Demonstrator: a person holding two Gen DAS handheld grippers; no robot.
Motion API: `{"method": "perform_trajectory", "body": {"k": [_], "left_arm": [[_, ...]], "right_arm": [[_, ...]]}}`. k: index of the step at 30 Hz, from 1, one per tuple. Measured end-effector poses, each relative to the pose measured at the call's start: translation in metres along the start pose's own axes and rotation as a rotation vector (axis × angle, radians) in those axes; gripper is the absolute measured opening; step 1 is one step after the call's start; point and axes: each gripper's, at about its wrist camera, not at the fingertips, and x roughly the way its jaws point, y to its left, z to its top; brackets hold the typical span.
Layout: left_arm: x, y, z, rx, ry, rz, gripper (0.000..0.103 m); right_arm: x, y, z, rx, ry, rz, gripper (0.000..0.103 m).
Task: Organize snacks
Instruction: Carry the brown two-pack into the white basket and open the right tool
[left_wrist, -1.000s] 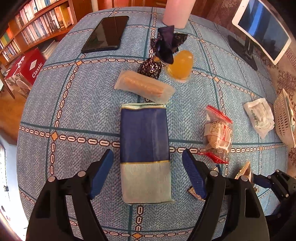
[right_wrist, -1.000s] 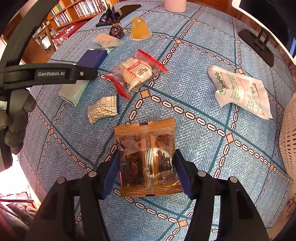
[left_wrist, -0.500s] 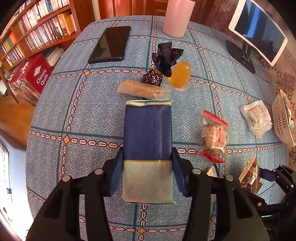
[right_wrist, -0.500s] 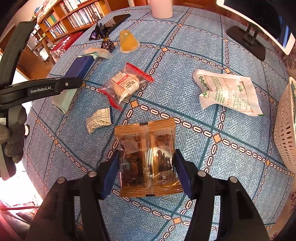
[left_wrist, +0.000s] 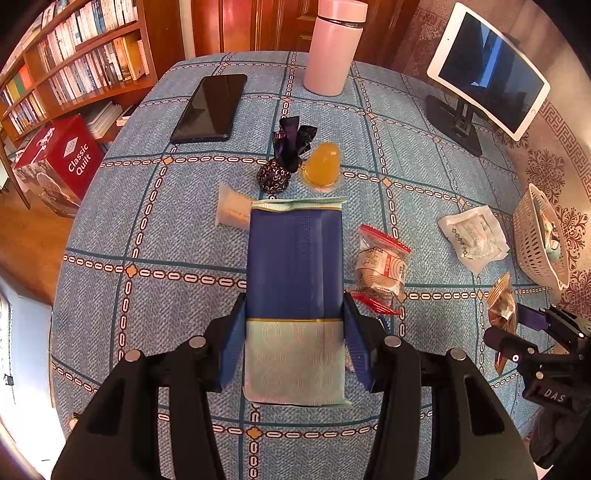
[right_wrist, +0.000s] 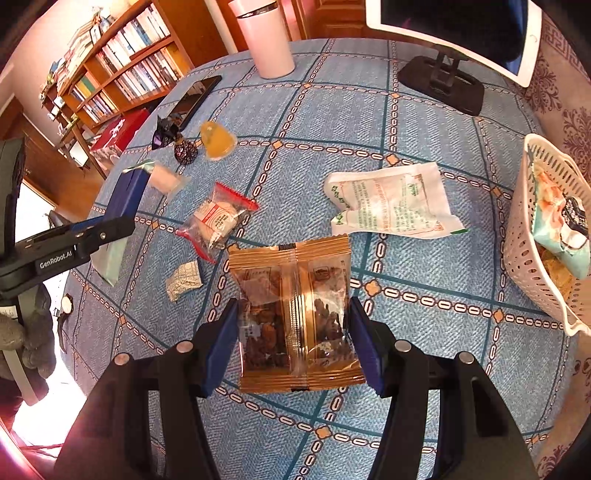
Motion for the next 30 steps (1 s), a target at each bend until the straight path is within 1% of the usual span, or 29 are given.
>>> {"method": "perform_trajectory", "body": {"k": [9, 14, 20, 30], "left_arm": [[-0.018, -0.012, 0.003, 0.026, -0.031, -0.014, 0.051], [-0.028, -0.025, 0.005, 0.051, -0.051, -0.034, 0.051], [-0.038, -0.044, 0.002, 0.088, -0.066, -0.056, 0.051], [-0.052, -0.071, -0.003, 0.132, -0.087, -0.084, 0.051]], "right_arm": [[-0.037, -0.02, 0.003, 0.07, -0.092, -0.012, 0.058], [-0.062, -0.041, 0.006, 0.127, -0.158, -0.042, 0.059], [-0.096, -0.081, 0.005, 0.215, -0.237, -0.108, 0.059], [-0.123, -0.149, -0.005, 0.336, -0.297, -0.263, 0.059]]}}
